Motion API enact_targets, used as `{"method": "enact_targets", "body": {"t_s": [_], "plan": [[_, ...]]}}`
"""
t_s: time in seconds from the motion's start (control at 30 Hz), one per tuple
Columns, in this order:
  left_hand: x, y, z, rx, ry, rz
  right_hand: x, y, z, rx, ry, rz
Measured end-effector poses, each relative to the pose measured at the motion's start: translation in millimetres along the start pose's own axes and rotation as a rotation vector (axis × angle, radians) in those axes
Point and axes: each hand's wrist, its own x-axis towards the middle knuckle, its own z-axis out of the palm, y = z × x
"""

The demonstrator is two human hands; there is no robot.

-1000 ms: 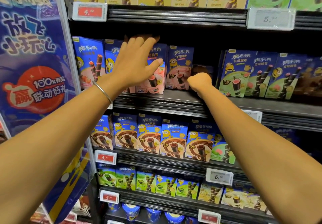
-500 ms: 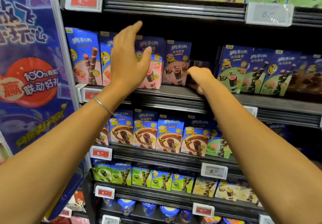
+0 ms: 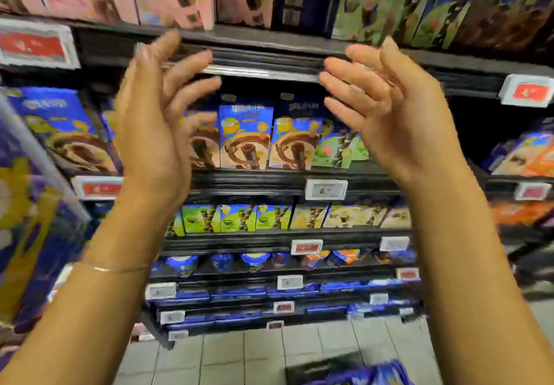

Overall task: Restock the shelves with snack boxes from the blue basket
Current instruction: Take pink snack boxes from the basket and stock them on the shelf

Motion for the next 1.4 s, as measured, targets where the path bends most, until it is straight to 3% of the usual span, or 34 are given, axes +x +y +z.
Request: {"method": "enact_targets", "body": {"t_s": [0.1,0.27,0.4,0.5,0.67,0.77,0.93,1.07,1.13,1.27,1.4], "plan": [[-68.2,-67.3,-18.2,0.051,-0.052,-0.230,-67.0,48.9,-54.6,-0.091,0.117,0.135],[-235.1,-184.8,-63.4,0.394,-0.139,-0.813,-215.6,146.6,-148.7,-0.249,0.442,0.527],[-366.6,-228.9,-94.2,0.621,-0.262,-1.125,-347.0,216.0,-205.3,-0.366,0.668,0.821],[-439.0,-243.9,-100.6,0.735,-0.319,-1.279,-430.4,258.5,-242.8,-0.417,0.664,1.013],[-532.0,-277.4,-72.2,0.948,-0.455,-1.315,-528.3,311.0,-321.5,-0.406,0.601,1.152],[-590.5,-310.7,-42.7,0.966,-0.462,-1.343,-568.3,342.1,-374.5,-0.426,0.540,1.261],[-692.2,-381.5,-6.6,0.912,-0.519,-1.392,-599.2,416.9,-455.5,-0.569,0.478,1.253],[-743.4,-471.4,-3.1,0.836,-0.642,-1.397,-590.9,508.5,-523.8,-0.692,0.376,1.262],[-757.8,-527.7,-4.0,0.783,-0.665,-1.401,-581.0,561.6,-560.2,-0.827,0.330,1.183],[-776.2,-636.1,-9.7,0.717,-0.565,-1.443,-560.0,651.1,-632.3,-1.117,0.250,1.078],[-788.6,-720.2,-23.9,0.716,-0.614,-1.391,-544.1,722.3,-680.4,-1.308,-0.045,1.119]]}}
